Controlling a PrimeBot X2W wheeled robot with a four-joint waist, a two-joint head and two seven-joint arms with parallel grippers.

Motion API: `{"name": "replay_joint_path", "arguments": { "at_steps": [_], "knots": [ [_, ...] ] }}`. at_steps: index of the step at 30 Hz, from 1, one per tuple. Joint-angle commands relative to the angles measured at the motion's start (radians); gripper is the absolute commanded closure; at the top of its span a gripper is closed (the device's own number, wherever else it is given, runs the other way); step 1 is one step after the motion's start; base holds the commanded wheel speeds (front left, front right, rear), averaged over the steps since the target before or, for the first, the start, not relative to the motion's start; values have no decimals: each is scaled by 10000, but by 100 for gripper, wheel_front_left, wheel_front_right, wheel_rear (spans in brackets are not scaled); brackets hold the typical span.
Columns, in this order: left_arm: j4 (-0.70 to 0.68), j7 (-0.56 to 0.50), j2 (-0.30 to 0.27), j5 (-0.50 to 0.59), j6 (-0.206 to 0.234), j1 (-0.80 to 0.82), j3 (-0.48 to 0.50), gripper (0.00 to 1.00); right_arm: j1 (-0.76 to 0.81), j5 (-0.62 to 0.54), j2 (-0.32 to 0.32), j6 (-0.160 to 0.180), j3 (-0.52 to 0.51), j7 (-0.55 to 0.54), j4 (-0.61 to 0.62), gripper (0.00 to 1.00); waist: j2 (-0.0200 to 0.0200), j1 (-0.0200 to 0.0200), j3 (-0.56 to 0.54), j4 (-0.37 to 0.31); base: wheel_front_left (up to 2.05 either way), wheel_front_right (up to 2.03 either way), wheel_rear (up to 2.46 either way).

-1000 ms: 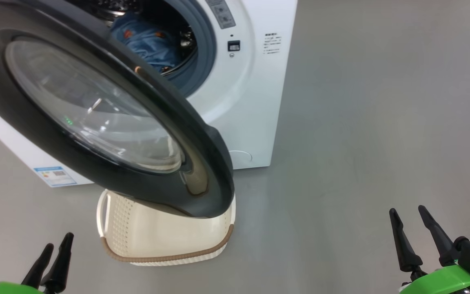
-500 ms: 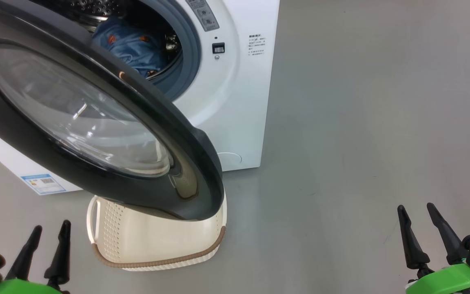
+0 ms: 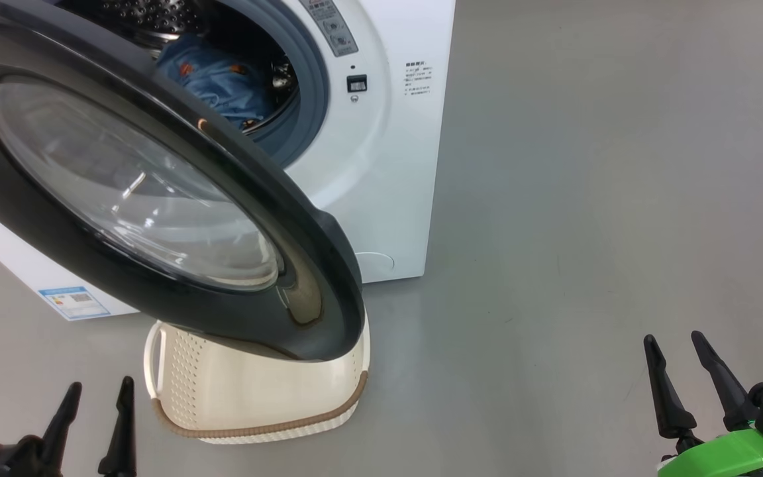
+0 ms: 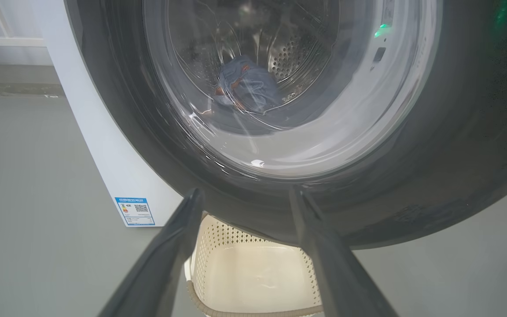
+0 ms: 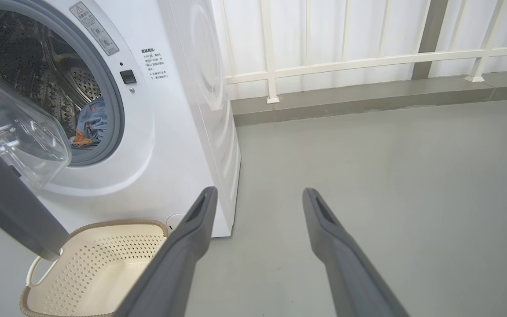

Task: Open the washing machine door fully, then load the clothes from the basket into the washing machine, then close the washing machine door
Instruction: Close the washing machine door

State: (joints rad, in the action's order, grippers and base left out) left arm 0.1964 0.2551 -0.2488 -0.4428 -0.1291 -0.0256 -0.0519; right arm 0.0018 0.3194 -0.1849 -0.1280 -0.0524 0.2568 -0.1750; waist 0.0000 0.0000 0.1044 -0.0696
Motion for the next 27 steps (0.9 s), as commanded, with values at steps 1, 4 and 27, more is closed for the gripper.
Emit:
{"name": "replay_joint_path", "arguments": {
  "at_steps": [1,4,27],
  "knots": [
    [-236,66,-130,101,-15,84,438,0,41,82,-151,-27,208,49,202,0,0,0,-18,9,0,0,0],
    [-220,66,-53,171,-15,62,456,0,61,92,-170,-27,205,49,204,0,0,0,-45,37,0,0,0],
    [-816,66,384,473,-15,84,455,0,-1986,672,289,-27,1476,49,1297,100,0,0,-304,1247,0,0,0]
  ]
}}
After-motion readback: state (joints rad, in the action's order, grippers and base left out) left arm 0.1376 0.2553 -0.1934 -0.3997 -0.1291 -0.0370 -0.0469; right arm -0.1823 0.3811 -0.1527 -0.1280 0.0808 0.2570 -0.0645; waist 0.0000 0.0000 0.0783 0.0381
